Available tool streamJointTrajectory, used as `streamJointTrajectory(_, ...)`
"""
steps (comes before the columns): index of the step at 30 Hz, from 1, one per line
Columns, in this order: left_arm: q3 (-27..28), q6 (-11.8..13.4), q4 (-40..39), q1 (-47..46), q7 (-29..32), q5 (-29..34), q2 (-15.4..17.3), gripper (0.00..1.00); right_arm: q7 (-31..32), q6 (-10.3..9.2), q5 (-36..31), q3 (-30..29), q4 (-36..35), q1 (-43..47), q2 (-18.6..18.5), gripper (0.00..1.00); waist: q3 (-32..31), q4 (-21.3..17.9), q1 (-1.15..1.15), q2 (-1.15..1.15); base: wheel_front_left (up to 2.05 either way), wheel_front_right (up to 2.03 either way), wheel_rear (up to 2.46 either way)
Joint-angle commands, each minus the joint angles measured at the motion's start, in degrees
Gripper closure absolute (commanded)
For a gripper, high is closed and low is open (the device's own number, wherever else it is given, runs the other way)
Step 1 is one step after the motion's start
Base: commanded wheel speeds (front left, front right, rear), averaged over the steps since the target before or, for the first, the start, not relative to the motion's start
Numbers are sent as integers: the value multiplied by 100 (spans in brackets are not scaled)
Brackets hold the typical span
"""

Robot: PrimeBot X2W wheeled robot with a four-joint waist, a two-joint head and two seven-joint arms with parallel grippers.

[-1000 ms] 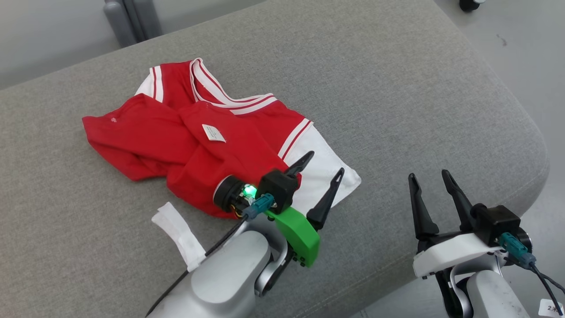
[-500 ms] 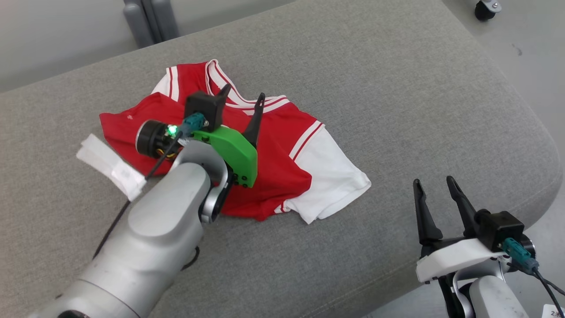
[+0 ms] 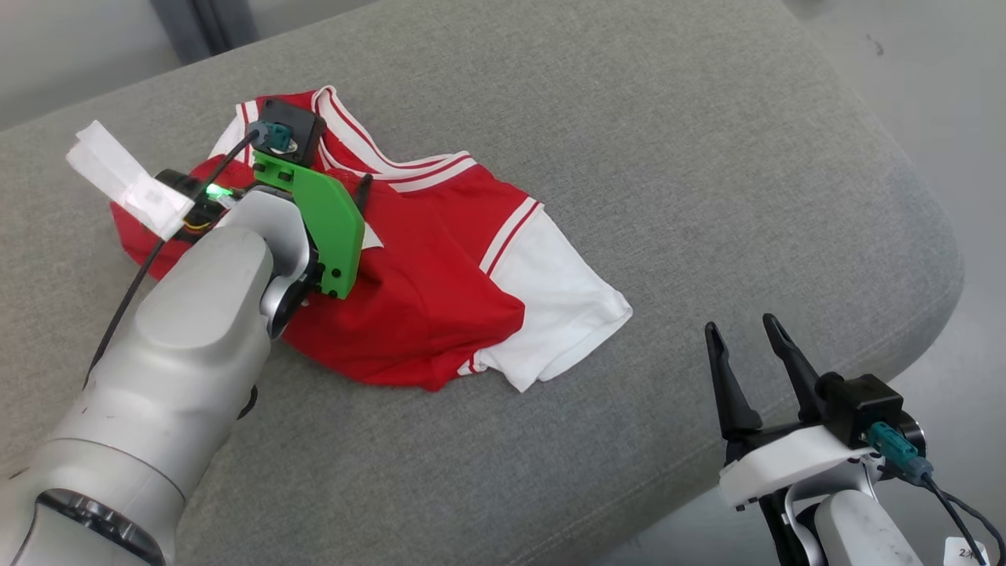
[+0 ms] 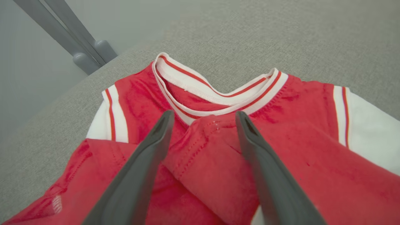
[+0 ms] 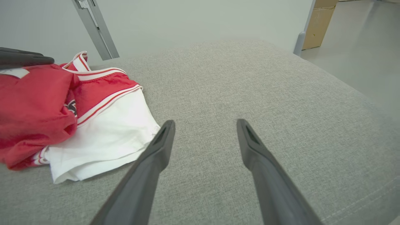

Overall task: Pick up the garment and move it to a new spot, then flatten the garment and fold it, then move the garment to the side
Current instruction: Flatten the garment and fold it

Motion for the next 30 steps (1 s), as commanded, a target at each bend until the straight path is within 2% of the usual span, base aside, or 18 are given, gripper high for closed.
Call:
streamJointTrajectory(1,-43,-79,53,-120,41,3,23,0,-1,-8,6,16,5,22,-6,0,56,-42,0,0,0,0,0)
streamJointTrajectory(7,-149,-231,256,-178,117,-41,-68,0,-1,-8,26,-8,33,-61,-7,0,83,-6,0,0,0,0,0)
streamJointTrajectory(8,-168,-232,281,-178,128,-36,-84,18,-1,-8,27,-8,33,-75,-7,0,80,3,0,0,0,0,0)
streamJointTrajectory(9,-196,-242,307,-186,120,-20,-97,54,-1,-8,24,-3,33,-85,-7,0,77,14,0,0,0,0,0)
streamJointTrajectory(11,-231,-270,349,-185,106,-30,-134,75,-1,-8,28,-7,34,-102,-6,0,70,32,0,0,0,0,0)
streamJointTrajectory(13,-256,-280,390,-171,101,-47,-168,74,-1,-8,31,-6,32,-101,-6,0,63,45,0,0,0,0,0)
streamJointTrajectory(14,-271,-281,417,-167,94,-51,-188,70,-1,-8,32,-5,30,-100,-7,0,59,53,0,0,0,0,0)
streamJointTrajectory(16,-296,-301,453,-159,86,-66,-226,81,-1,-8,32,-8,28,-100,-6,0,52,66,0,0,0,0,0)
streamJointTrajectory(17,-308,-310,462,-158,82,-77,-247,100,-1,-8,33,-15,25,-100,-6,0,52,74,0,0,0,0,0)
streamJointTrajectory(24,-209,-249,339,-240,-457,-145,-392,100,-1,-8,7,-195,-3,40,-9,0,-32,268,0,0,0,0,0)
streamJointTrajectory(30,227,-7,-382,258,-1434,-441,-407,100,-1,-8,-104,-573,-11,319,-8,0,-340,820,0,0,0,0,0)
